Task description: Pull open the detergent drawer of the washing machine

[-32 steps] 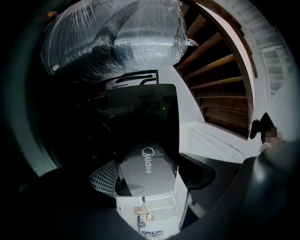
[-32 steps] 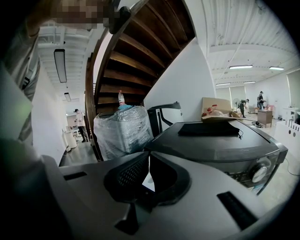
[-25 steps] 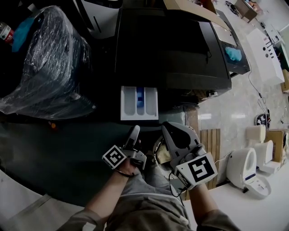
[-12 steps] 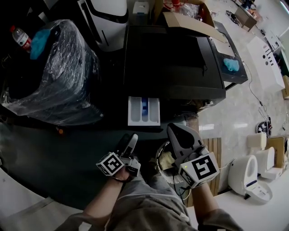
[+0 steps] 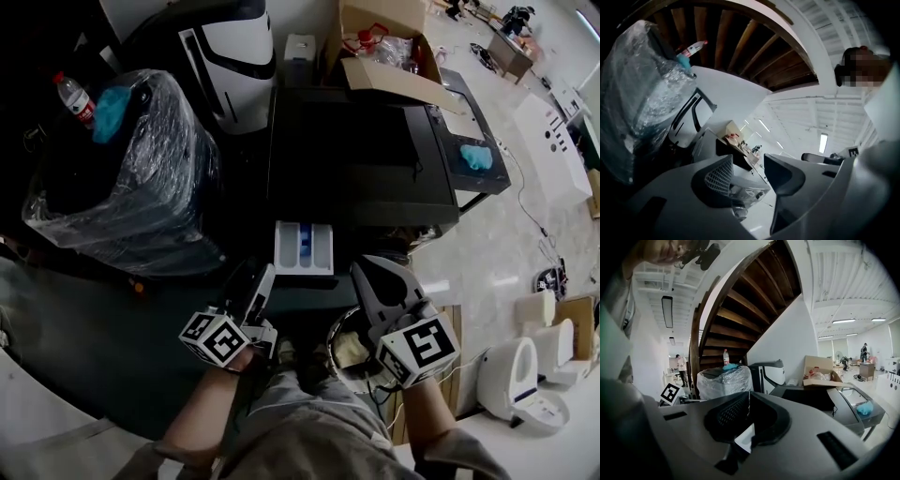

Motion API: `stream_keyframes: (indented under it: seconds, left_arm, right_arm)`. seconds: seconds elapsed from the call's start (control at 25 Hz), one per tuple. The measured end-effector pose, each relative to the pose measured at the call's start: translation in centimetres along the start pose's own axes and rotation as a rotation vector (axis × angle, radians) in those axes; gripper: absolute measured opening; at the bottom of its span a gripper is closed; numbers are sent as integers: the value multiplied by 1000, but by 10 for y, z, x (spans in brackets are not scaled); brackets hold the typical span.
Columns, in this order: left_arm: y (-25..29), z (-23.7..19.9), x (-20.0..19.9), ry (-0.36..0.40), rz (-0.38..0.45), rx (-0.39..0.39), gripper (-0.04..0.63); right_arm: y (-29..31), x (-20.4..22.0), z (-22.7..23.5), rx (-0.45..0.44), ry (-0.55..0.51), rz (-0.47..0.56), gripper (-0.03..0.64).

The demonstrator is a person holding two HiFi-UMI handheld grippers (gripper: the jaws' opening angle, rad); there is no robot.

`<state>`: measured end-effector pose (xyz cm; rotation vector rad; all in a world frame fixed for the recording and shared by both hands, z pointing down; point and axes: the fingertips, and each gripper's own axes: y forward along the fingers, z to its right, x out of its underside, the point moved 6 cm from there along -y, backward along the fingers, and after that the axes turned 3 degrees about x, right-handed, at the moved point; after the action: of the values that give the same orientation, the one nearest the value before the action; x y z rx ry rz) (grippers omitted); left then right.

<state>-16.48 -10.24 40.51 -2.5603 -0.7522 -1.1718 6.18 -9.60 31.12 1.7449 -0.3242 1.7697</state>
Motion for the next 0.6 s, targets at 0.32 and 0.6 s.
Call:
stream_keyframes:
  seconds: [0.32, 0.6]
  left_arm:
    - [11, 61, -66, 307, -40, 93, 178]
    - [16, 108, -104, 516, -28, 92, 107]
  right_arm:
    - [-20, -46, 4, 39, -39, 89, 34]
    - [-40, -78, 6, 48, -103, 153, 34]
